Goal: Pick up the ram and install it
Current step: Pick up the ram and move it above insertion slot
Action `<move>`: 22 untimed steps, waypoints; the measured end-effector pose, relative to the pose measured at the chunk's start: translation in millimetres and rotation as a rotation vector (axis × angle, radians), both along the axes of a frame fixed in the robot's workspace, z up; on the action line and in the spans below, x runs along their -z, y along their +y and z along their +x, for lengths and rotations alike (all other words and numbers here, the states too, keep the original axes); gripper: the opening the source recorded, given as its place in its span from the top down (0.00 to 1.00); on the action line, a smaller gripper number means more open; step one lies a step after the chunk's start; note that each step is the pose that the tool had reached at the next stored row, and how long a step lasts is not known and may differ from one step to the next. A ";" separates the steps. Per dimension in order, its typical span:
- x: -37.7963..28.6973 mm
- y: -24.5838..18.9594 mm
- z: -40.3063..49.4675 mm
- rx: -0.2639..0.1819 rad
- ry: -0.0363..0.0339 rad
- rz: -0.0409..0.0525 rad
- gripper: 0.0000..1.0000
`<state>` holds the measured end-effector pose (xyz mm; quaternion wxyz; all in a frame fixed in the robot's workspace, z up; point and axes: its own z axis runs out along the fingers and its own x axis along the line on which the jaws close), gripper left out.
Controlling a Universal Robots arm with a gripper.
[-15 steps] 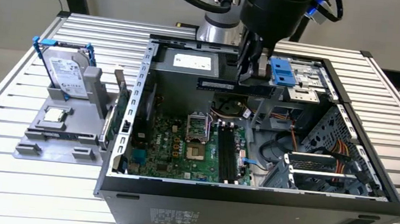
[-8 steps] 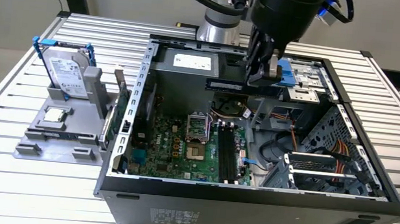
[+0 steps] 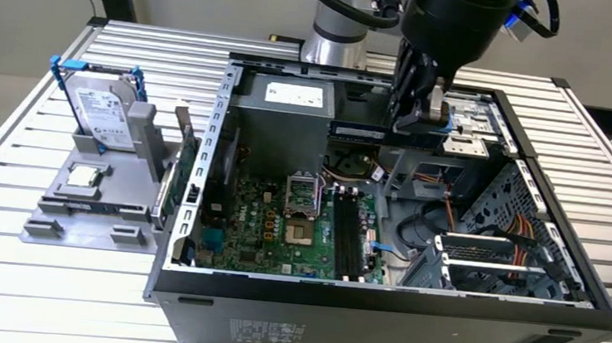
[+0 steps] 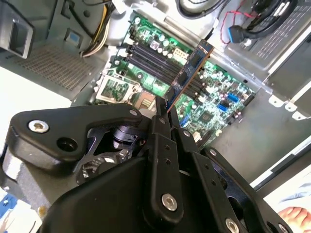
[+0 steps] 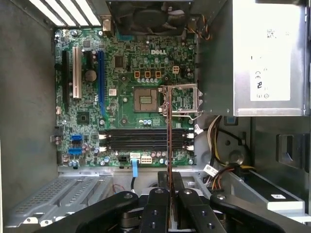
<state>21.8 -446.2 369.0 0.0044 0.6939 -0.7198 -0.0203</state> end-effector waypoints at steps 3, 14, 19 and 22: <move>0.0 0.0 2.7 0.010 0.0000 0.0001 1.00; 0.0 0.3 4.2 0.023 -0.0004 0.0000 1.00; 0.1 0.9 4.1 0.023 -0.0006 0.0000 1.00; 0.1 1.0 4.1 0.023 -0.0007 0.0001 1.00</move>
